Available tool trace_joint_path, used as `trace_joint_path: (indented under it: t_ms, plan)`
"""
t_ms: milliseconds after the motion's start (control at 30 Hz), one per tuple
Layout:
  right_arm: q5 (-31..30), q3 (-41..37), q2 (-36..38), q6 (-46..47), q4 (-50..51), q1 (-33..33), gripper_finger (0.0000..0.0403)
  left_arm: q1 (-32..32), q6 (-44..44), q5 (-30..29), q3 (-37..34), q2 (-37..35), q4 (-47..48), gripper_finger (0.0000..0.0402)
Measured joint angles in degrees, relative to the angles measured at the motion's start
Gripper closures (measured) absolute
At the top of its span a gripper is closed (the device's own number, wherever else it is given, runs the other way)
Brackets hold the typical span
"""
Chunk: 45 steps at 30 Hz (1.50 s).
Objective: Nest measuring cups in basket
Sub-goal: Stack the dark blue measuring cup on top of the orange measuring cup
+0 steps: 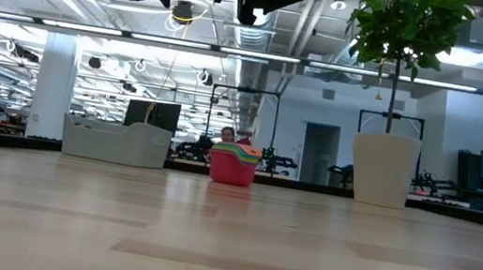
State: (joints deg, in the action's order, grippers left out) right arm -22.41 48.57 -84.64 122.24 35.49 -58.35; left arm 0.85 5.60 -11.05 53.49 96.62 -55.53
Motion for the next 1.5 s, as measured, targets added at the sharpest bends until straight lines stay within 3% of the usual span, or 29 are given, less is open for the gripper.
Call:
trace_joint_path:
  t_ms: [267,567,1067,1367,1500]
  plan:
    - [0.1,0.9,-1.2,0.9,3.7,-1.4,0.0271,-1.1,-0.3,0.0,0.0,0.0,2.8,0.0269]
    - [4.4,0.8,-5.0,0.3,4.8,-1.5,0.0272,-3.2,-0.7,-2.1,0.0,0.0,5.9,0.0269]
    - [4.3,0.8,-6.6,-12.6,4.4,3.5,0.0254,-5.6,-5.4,-3.4,0.0,0.0,10.1,0.0269]
    - [3.5,0.8,-6.6,-19.5,3.9,9.7,0.0279,-9.0,-3.8,-7.4,0.0,0.0,14.1,0.0269]
    - [8.0,0.8,-6.6,-26.5,0.8,12.4,0.0288,-10.6,-3.2,-9.3,0.0,0.0,17.1,0.0269]
